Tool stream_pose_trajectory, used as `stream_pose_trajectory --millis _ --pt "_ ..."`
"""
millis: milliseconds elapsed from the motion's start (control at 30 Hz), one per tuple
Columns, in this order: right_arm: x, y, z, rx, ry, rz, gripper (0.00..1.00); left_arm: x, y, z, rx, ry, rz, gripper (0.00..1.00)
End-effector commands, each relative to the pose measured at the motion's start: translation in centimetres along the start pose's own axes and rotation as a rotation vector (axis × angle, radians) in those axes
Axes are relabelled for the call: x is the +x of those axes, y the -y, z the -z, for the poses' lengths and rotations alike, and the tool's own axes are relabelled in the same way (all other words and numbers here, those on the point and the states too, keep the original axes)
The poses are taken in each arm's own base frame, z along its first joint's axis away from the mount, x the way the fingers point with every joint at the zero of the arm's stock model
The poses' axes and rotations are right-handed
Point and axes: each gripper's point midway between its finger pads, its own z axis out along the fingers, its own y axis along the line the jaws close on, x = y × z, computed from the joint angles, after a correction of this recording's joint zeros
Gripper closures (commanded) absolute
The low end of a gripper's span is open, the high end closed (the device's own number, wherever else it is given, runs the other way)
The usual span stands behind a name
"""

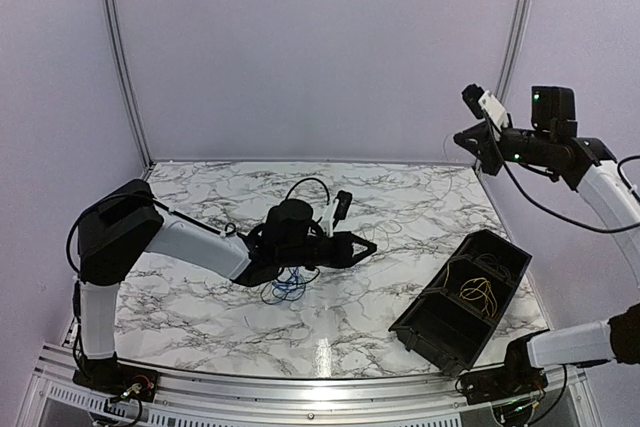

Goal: Untangle the cables

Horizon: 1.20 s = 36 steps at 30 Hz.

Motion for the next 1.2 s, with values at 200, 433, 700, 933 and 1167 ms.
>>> stream_pose_trajectory --millis 200,433,700,933,1167 --pt "14.5 -6.0 6.8 -0.078 -0.539 0.212 1.00 -2.3 4.0 -7.2 0.095 0.022 -0.018 1.00" --pt "23.1 -11.1 8.8 -0.240 -0.740 0.201 1.00 1.3 5.3 -11.5 0.130 -0.055 -0.022 1.00" --pt "22.1 -10.4 8.3 -0.225 -0.724 0.187 0.45 4.1 6.9 -13.5 0.171 -0.127 -0.050 1.00" --pt "18.5 -9.8 5.6 -0.252 -0.574 0.117 0.36 4.7 8.3 -13.4 0.215 -0.151 -0.103 1.00" --pt "19.9 -9.2 3.8 -0.258 -0.587 0.122 0.37 5.5 9.8 -12.6 0.248 -0.171 -0.173 1.00"
